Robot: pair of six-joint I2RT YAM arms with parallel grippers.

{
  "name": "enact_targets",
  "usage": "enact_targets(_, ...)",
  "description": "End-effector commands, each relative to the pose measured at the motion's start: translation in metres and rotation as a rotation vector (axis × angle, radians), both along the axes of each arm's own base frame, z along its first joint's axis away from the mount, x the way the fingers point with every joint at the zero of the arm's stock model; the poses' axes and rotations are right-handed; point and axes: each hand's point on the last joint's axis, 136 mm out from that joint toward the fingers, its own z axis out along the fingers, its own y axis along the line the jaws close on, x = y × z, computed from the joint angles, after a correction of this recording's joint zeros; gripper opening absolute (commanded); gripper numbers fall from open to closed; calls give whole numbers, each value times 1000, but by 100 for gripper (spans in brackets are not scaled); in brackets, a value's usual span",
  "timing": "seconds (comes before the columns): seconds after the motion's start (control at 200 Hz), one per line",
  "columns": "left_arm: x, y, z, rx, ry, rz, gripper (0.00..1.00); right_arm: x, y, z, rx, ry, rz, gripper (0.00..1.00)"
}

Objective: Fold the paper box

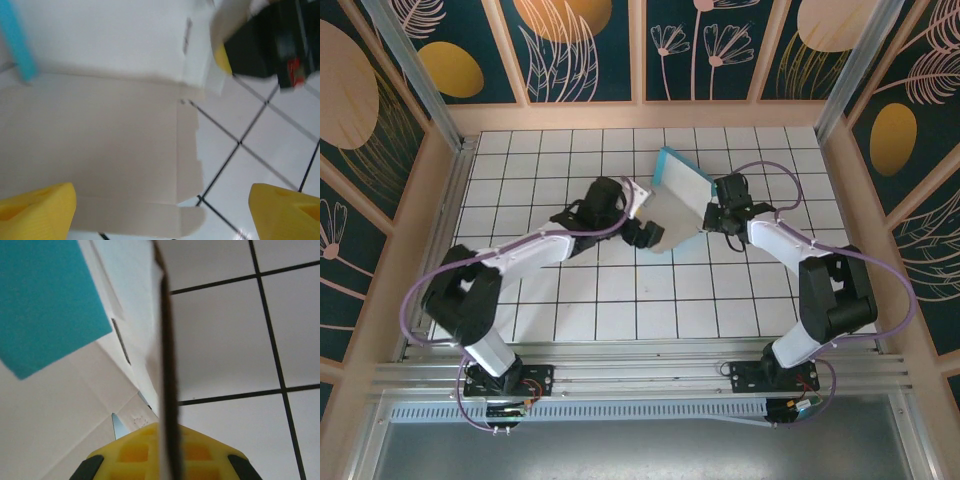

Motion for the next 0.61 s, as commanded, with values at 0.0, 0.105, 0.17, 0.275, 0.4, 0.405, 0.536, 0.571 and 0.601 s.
enact_targets(0.0, -31, -42, -2, 78, -189, -288, 89, -11, -13, -15, -53, 65, -110, 0)
enact_targets(0.105, -52, -67, -10, 127, -387, -411, 84, -17, -1, -13, 39, 78, -115, 0)
enact_targets(0.17, -53, -75, -9, 118, -482, -434, 84, -20, 1, -10, 78, 71, -138, 0)
enact_targets(0.275, -48, -88, -4, 79, -603, -436, 86, -24, 6, -3, 142, 65, -168, 0)
enact_targets(0.4, -51, -104, -18, 75, -719, -492, 88, -27, 14, 3, 213, 58, -165, 0)
enact_targets(0.405, -51, -105, -19, 76, -724, -492, 88, -28, 15, 3, 217, 58, -166, 0)
enact_targets(0.536, -31, -108, -34, 129, -845, -428, 88, -31, 19, 6, 253, 69, -160, 0)
enact_targets(0.571, -25, -107, -35, 140, -876, -404, 88, -31, 21, 9, 264, 67, -157, 0)
enact_targets(0.601, -19, -106, -34, 150, -906, -370, 88, -32, 22, 10, 271, 64, -156, 0)
